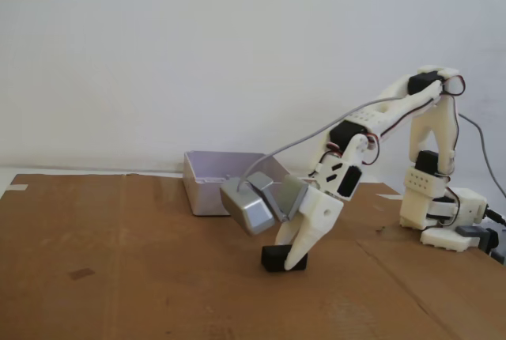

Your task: Grasp a block and put it in the box.

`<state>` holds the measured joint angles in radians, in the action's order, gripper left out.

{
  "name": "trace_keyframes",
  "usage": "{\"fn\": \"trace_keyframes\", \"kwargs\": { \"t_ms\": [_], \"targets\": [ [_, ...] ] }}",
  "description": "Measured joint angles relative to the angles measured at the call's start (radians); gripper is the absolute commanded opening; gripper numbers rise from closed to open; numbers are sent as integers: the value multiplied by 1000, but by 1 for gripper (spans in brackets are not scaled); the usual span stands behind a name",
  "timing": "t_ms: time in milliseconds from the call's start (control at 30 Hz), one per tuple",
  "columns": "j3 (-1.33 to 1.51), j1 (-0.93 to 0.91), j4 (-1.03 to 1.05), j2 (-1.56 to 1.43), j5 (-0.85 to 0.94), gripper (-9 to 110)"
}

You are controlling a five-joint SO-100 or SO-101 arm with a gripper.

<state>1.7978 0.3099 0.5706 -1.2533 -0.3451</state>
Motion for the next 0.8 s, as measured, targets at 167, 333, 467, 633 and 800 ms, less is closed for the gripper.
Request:
{"fn": "trace_keyframes", "kwargs": {
  "t_ms": [167, 333, 467, 633, 800],
  "targets": [
    [2, -21, 0, -32, 0, 0],
    [2, -34, 0, -89, 0, 0],
    [2, -46, 0, -133, 0, 0],
    [2, -75, 0, -189, 0, 0],
    [2, -109, 0, -252, 0, 0]
  ]
}}
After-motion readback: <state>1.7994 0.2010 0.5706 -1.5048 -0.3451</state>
